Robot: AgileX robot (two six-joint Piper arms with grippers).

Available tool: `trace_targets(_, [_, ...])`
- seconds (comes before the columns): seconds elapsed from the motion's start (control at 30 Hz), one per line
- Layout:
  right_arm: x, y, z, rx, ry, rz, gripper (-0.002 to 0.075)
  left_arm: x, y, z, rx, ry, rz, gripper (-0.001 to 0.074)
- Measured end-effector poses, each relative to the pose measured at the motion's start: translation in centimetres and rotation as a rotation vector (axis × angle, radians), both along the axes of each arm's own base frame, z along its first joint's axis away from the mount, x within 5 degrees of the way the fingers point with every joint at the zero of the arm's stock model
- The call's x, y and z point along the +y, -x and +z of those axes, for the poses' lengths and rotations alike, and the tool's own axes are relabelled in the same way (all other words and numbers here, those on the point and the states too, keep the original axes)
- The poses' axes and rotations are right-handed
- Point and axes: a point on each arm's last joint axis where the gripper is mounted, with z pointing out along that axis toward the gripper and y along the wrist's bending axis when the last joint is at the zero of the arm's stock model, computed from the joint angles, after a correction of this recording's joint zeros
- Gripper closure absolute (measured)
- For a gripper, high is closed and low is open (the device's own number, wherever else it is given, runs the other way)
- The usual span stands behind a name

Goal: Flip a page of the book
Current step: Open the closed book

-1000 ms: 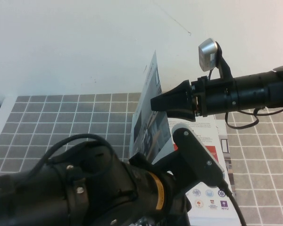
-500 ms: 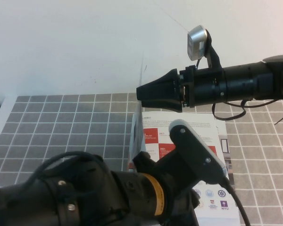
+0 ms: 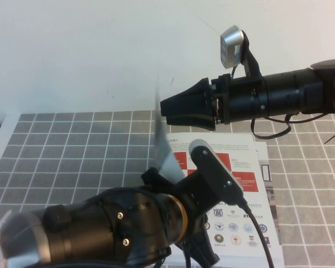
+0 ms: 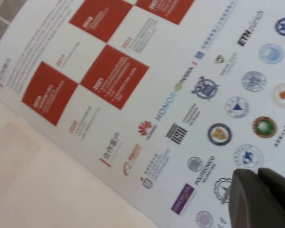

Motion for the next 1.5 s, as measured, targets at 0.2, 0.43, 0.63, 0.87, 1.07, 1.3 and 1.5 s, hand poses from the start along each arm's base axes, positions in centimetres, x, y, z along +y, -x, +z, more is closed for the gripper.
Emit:
trace_targets(0.2, [0.1, -0.4, 1.0, -0.021, -0.007, 0.000, 0.0319, 1.0, -1.3, 0.1, -0.022, 0.015, 0.107, 0.0738])
trace_targets(0.43, [-0.9, -1.8, 4.1, -0.109, -0.003, -0.007, 0.0321, 1.9, -1.6, 0.0, -0.013, -0.018, 0.213, 0.0738])
trace_targets(0.63, [-2.3, -1.5, 1.2, -0.120, 0.363, 0.069, 0.0472, 2.6, -1.6, -0.2, 0.012, -0.049, 0.310, 0.0738])
trace_targets(0.87, [-0.9, 0.6, -6.9, 0.013, 0.751, 0.229, 0.0703, 3.0, -1.6, -0.3, 0.024, -0.055, 0.362, 0.0738])
trace_targets(1.07, [2.2, 3.4, -8.8, -0.029, 0.911, 0.385, 0.0725, 3.0, -1.6, -0.5, 0.037, -0.061, 0.384, 0.0738])
trace_targets(1.3, [1.1, 3.6, -9.5, -0.040, 1.147, 0.406, 0.0727, 3.3, -1.3, -1.8, 0.105, -0.098, 0.453, 0.0738])
trace_targets(1.5, [0.3, 3.3, -9.7, -0.051, 1.237, 0.393, 0.0727, 3.3, -0.8, -3.7, 0.174, -0.116, 0.468, 0.0738])
